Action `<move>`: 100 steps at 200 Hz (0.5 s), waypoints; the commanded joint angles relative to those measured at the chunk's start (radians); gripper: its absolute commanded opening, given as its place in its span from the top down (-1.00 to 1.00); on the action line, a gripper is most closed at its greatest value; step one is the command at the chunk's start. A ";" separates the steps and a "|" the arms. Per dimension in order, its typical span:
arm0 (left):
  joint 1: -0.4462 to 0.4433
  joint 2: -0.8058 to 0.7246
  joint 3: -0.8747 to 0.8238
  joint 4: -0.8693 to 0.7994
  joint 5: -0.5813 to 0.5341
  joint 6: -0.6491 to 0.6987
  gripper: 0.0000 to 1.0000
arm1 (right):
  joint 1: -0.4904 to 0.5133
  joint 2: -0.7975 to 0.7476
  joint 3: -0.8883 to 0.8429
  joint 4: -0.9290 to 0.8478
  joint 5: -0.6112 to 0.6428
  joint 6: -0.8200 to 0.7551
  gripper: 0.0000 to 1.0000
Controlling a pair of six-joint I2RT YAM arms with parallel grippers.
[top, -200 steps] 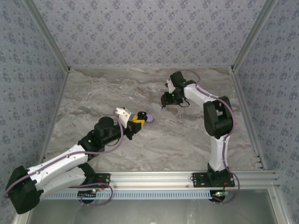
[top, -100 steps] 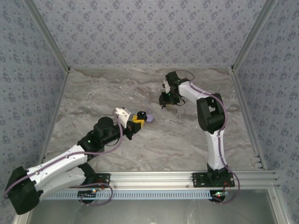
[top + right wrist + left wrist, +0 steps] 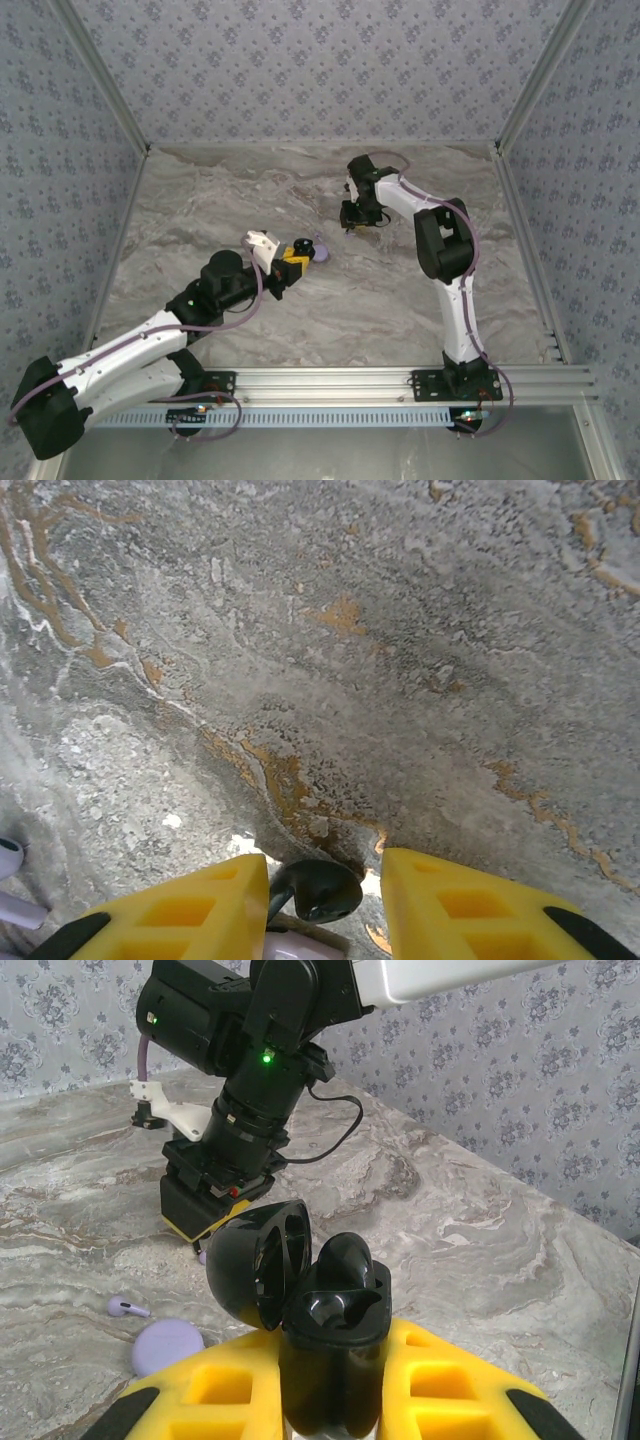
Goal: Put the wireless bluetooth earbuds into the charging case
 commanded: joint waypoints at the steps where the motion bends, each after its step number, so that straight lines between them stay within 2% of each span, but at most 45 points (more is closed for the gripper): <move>1: -0.005 -0.019 -0.003 0.023 -0.002 -0.015 0.68 | 0.007 0.043 0.017 -0.059 0.036 0.015 0.30; 43: -0.006 -0.019 -0.006 0.024 -0.005 -0.017 0.67 | 0.002 0.044 0.024 -0.088 0.063 0.017 0.43; 100: -0.005 -0.016 -0.012 0.029 -0.008 -0.018 0.67 | -0.033 -0.012 -0.034 -0.081 0.103 0.018 0.48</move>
